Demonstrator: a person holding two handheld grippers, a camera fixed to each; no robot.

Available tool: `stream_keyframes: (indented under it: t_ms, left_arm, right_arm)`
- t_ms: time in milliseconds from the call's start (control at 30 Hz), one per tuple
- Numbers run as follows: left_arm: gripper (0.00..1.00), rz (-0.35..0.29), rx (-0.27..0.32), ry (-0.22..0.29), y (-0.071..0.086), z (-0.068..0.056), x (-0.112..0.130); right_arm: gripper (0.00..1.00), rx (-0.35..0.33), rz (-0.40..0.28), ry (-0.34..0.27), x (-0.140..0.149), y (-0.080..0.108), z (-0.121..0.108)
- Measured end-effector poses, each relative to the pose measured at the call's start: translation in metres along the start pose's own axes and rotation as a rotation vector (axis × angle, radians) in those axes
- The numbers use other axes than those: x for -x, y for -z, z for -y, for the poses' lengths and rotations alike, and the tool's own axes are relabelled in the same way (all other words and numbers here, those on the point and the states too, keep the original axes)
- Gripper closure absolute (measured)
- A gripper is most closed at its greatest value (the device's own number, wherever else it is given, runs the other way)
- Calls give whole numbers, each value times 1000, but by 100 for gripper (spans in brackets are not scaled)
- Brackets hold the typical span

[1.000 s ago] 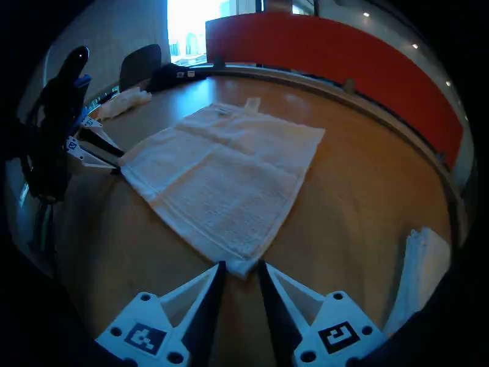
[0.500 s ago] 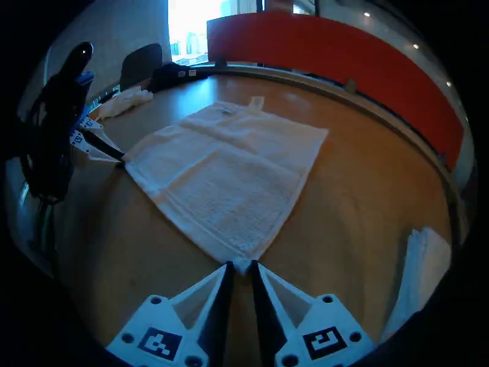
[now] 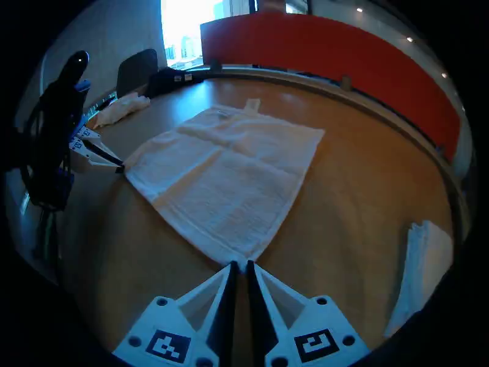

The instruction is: Fold towel

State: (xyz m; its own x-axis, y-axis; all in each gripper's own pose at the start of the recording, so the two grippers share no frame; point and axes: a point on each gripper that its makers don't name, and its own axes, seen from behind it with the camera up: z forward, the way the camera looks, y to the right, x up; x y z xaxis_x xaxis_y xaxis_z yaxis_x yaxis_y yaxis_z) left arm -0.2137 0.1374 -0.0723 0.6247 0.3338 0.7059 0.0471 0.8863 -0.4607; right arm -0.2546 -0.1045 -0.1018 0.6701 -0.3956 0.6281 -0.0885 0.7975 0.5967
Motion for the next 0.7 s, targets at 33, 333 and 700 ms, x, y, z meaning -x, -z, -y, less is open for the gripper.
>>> stream_keyframes:
  t_ms: [33,333,700]
  left_arm:
    - [91,-2,0,4,2,0,-1]
    - [91,-37,8,56,27,-3,-14]
    - [91,-90,30,111,68,-10,-38]
  right_arm:
    - [88,0,-4,0,-2,2,0]
    - [88,2,-61,7,-30,24,3]
    - [88,4,-139,25,-73,73,6]
